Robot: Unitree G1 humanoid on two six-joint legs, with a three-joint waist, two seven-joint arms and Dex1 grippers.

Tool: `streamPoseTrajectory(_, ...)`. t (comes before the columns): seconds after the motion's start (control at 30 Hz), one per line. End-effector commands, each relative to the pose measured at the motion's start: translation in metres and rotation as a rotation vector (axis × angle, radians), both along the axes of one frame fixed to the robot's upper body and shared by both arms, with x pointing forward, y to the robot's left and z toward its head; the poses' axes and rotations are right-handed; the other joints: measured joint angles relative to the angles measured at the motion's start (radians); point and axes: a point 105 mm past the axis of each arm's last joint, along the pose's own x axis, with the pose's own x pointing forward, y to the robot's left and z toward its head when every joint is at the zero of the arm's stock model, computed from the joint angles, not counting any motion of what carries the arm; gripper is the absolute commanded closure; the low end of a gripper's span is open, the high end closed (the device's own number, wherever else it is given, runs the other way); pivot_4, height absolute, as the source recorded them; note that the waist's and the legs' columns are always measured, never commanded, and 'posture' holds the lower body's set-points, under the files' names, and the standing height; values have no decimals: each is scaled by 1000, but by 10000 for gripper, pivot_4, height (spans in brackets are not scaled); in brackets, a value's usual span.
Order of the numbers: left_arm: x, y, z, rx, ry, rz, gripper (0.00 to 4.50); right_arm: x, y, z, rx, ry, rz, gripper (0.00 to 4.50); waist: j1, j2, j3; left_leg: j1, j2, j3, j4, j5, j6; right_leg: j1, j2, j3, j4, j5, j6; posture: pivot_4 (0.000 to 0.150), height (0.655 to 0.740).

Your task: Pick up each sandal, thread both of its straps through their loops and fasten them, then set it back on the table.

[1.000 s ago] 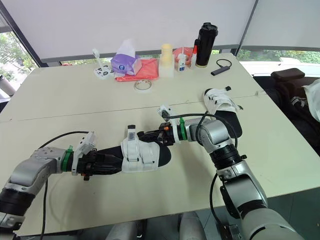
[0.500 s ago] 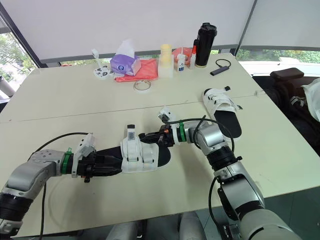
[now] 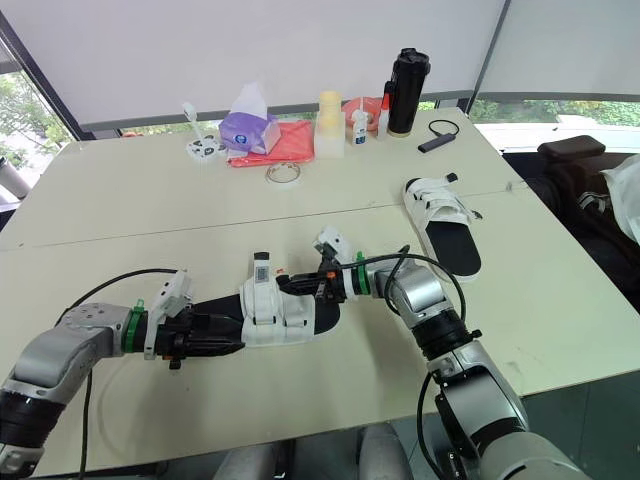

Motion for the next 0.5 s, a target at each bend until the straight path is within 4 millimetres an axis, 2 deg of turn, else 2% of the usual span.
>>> streamPoseTrajectory(0.03, -13, -8, -16, 3, 94, -36, 22171, 3, -6, -19, -72, 6, -52, 38563, 0, 0, -1, 0, 0, 0, 0, 0, 0, 0, 0, 0, 0, 0, 0, 1500, 7400)
streamPoseTrajectory(0.07, -13, -8, -16, 2, 94, -36, 22171, 3, -6, -19, -70, 7, -52, 35828, 0, 0, -1, 0, 0, 0, 0, 0, 0, 0, 0, 0, 0, 0, 0, 1500, 7400)
streamPoseTrajectory(0.3, -13, -8, -15, 2, 94, -35, 22171, 4, -7, -15, -70, -6, -56, 1865, -3, 0, -3, 3, 2, 0, 0, 0, 0, 1, 1, 0, 0, -1, -2, 1500, 7400)
streamPoseTrajectory(0.33, -13, -9, -15, 1, 95, -34, 22171, 6, -9, -10, -60, -20, -62, 456, -3, 0, -4, 3, 2, 0, 0, 0, 0, 1, 1, 0, 0, -1, -2, 1500, 7400)
streamPoseTrajectory(0.5, -14, -9, -16, 0, 97, -36, 22171, 11, -16, 14, -26, -100, -89, 456, 0, 1, -4, 3, 2, 0, 0, 0, 0, -1, 1, 0, 0, -1, -3, 1500, 7400)
